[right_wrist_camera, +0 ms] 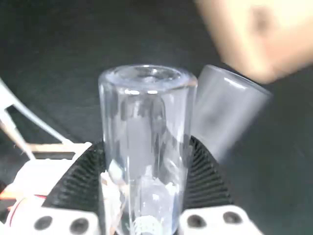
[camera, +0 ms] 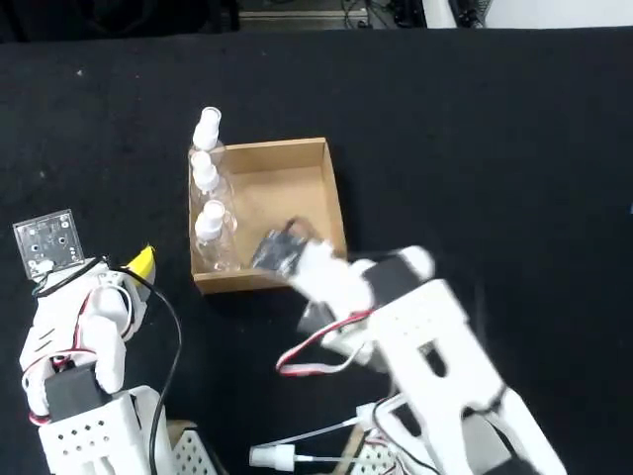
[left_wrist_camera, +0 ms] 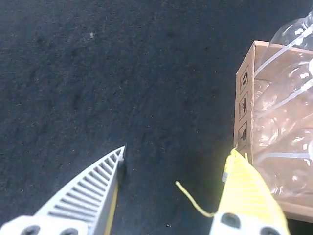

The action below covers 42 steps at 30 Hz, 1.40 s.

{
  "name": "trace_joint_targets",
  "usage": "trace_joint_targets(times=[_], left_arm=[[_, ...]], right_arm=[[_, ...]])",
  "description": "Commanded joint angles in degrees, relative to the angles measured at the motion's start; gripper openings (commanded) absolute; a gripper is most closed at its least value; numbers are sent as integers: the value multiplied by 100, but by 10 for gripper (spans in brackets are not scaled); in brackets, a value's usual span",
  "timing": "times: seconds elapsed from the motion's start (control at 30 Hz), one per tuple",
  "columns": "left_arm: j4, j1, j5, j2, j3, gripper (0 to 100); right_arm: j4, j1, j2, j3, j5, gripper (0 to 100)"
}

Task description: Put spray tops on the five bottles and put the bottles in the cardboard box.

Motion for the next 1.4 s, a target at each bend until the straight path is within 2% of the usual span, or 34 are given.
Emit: trace_joint_targets(times=[0.0, 0.1, 0.2, 0.33, 0.43, 0.57, 0.67, 0.77, 0.87, 0.93, 1.03, 1.17, 1.23, 1.3, 1.37], left_arm=[[-132, -40, 9, -44, -57, 293], [-132, -40, 9, -44, -57, 293], [-132, -40, 9, -44, -57, 293], [-132, -40, 9, -44, -57, 293], [-132, -40, 9, -44, -57, 293], [-123, -40, 9, -44, -57, 293], [-123, -40, 9, -44, -40, 293], [-141, -40, 9, -44, 22, 293], [-149, -40, 9, -44, 31, 293], [-141, -31, 9, -44, 31, 293], [-141, -22, 9, -44, 31, 293], [-141, -31, 9, -44, 31, 293], [-141, -31, 9, -44, 31, 293], [-141, -31, 35, -44, 22, 293], [-132, -4, 44, -44, 22, 293]], right_arm=[[255, 1785, -303, -1059, 62, 15], [-18, 3455, -57, -1059, -18, 16], [-967, 5152, 673, -963, -554, 16], [-2084, 6347, 2176, -1007, -1459, 16], [-2567, 6655, 3222, -1209, -2022, 37], [-2453, 6646, 4251, -1815, -2470, 211], [-2075, 6462, 4611, -2308, -2444, 313], [-1468, 6295, 4629, -2897, -1969, 321], [-721, 6163, 4541, -3574, -826, 321], [-237, 6127, 4532, -4022, 352, 321], [229, 6189, 4549, -4426, 2743, 322], [343, 6752, 4549, -4409, 6822, 325], [325, 7095, 4558, -4242, 8633, 325], [316, 7376, 4532, -4004, 10040, 322], [149, 7569, 4549, -3802, 10804, 322]])
